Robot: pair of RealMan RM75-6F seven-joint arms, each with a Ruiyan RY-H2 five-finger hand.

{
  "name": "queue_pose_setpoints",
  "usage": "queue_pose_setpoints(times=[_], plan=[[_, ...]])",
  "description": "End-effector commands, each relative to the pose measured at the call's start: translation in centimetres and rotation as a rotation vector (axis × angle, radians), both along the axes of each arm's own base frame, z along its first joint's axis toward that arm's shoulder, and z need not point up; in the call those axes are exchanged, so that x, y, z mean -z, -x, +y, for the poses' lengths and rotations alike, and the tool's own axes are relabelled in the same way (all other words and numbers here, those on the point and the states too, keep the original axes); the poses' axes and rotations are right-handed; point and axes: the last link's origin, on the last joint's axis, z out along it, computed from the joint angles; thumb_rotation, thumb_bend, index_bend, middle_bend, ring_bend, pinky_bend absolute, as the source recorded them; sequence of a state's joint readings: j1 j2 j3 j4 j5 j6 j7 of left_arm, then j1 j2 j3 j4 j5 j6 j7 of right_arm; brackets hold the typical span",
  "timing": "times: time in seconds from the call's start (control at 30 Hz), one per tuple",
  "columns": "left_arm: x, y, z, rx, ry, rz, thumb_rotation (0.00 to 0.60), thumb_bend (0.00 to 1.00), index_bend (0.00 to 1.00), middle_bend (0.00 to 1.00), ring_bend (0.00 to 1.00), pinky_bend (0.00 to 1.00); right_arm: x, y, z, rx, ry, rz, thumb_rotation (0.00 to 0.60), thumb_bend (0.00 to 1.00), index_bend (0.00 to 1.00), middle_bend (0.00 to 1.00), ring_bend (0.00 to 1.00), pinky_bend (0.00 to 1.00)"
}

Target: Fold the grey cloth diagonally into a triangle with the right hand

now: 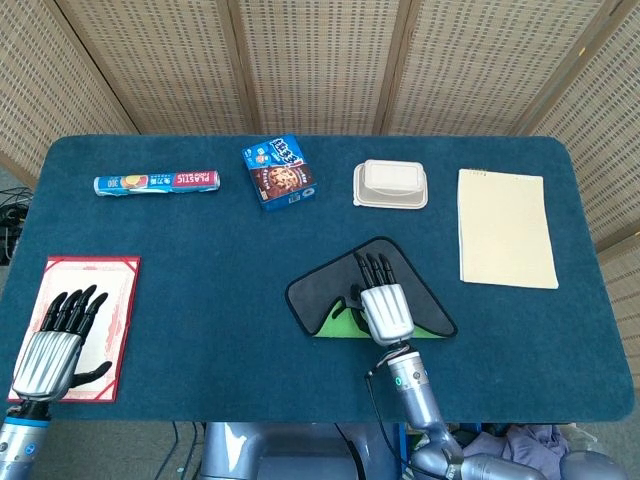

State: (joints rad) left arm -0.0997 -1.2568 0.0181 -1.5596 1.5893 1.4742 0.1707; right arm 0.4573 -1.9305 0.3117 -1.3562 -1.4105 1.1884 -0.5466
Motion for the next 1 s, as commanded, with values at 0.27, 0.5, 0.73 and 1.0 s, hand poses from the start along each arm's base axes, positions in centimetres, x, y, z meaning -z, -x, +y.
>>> queue_pose_setpoints(times=[0.27,0.5,0.73,1.0], plan=[[0.1,0.0,0.0,-0.002,0.001,0.008,0.600,0.13,0.00,0.00,0.00,0.00,-0.8,-0.5,-3.1,0.004,0.038,0.025,0.600,0.47,0.57,0.07,0.00,0.00],[0.1,0.0,0.1,-0.004,-0.002,0.008,0.600,0.13,0.00,0.00,0.00,0.00,-1.1,-0.6,-4.6,0.015,0.050,0.040,0.600,0.47,0.57,0.07,0.00,0.00],[0.0,0.1,0.1,-0.008,-0.010,0.010,0.600,0.13,0.00,0.00,0.00,0.00,-1.0,-1.0,-5.9,0.021,0.054,0.060,0.600,0.47,0.57,0.07,0.00,0.00],[-0.1,0.0,-0.1,-0.004,-0.008,0.009,0.600,0.13,0.00,0.00,0.00,0.00,-0.6,-1.1,-7.5,0.048,0.056,0.083,0.600,0.47,0.57,0.07,0.00,0.00]])
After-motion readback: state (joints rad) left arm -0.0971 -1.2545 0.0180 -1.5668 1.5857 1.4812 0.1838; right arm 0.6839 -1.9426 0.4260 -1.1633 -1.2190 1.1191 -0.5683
